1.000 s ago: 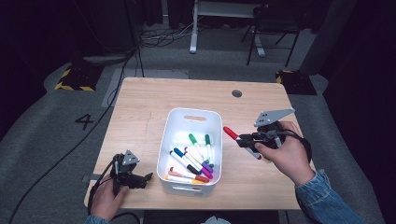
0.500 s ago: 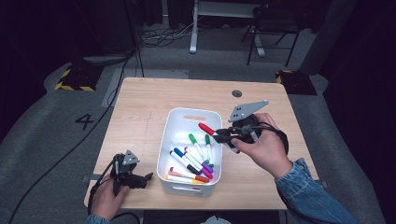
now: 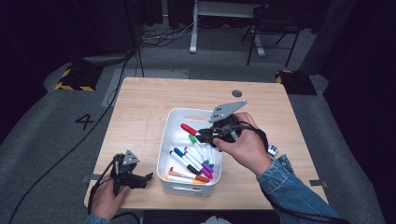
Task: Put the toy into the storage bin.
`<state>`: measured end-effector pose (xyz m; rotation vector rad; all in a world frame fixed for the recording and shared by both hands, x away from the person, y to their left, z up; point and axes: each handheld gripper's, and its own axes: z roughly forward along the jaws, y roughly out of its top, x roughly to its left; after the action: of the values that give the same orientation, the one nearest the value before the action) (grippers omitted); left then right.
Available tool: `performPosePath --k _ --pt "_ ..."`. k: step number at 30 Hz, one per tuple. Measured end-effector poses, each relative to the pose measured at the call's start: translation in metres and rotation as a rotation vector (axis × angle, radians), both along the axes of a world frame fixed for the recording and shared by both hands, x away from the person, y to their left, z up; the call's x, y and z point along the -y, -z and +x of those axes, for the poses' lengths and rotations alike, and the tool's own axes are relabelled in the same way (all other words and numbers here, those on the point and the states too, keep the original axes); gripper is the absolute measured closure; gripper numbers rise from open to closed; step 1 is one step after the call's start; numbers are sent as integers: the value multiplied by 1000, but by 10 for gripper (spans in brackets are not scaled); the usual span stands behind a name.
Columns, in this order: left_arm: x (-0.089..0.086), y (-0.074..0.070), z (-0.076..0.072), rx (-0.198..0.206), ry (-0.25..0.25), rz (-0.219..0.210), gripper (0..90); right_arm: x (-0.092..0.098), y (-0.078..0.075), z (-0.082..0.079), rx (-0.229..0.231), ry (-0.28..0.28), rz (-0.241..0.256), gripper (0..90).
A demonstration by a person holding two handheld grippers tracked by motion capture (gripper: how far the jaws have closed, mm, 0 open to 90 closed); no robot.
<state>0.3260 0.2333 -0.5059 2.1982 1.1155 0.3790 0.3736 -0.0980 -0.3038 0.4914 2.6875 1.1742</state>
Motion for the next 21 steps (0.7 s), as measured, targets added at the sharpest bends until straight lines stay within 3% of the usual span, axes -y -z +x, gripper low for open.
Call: performPosePath --k 6,9,21 --pt "0 0 0 4 -1 5 0 -1 14 6 -10 0 4 774" --pt "0 0 0 6 -2 5 0 -2 24 7 -10 -9 -20 774" --pt "0 0 0 4 -1 5 0 -5 38 5 -24 -25 -61 774"
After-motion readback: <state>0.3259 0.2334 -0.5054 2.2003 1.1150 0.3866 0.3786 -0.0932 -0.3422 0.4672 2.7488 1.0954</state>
